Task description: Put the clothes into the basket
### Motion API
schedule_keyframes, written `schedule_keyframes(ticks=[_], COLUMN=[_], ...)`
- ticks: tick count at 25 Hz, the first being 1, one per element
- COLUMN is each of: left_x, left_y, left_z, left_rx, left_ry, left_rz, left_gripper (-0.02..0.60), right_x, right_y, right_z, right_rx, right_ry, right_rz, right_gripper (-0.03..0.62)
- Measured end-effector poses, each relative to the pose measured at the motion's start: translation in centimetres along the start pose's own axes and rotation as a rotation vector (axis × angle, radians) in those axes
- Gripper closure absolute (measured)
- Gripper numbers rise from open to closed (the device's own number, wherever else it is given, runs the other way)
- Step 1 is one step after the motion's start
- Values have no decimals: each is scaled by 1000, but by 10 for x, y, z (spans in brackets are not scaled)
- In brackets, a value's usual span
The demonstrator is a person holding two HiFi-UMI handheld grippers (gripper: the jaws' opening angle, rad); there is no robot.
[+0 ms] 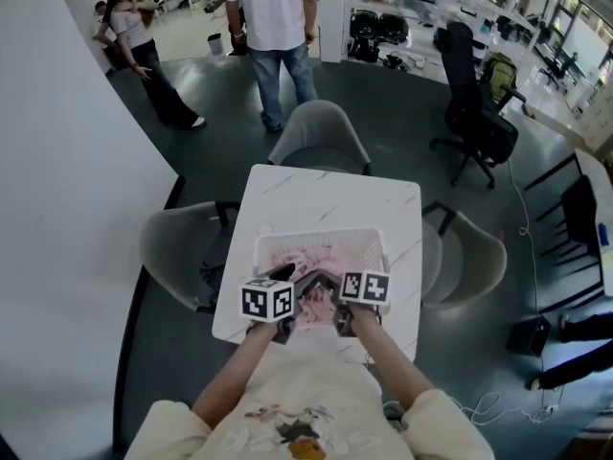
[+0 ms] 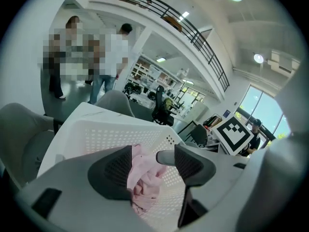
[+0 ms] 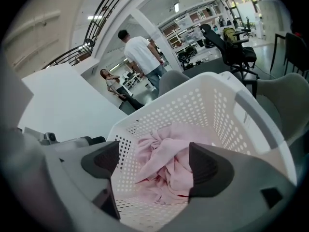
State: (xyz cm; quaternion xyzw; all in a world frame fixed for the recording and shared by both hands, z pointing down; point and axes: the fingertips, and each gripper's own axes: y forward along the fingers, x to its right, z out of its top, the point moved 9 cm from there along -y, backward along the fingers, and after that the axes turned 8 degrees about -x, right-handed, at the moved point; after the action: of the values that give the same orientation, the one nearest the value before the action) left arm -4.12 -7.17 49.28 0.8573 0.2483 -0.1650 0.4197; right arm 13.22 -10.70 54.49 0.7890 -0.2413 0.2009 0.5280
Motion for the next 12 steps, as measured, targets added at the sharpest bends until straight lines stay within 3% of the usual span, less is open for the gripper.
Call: schedule_keyframes(ticks=[9, 12], left_x=[22, 30], left_y=[-40, -52], left_z=[4, 8], left_rx=[137, 175], left_ry=[43, 70], left_rz=[0, 6], left_gripper=[307, 308], right_x=[-25, -39], right_y=[-36, -57], right_z=[-2, 2], right_rx=[158, 260], right_ry=[-28, -88], right_rz=[62, 59], right_gripper=[146, 241])
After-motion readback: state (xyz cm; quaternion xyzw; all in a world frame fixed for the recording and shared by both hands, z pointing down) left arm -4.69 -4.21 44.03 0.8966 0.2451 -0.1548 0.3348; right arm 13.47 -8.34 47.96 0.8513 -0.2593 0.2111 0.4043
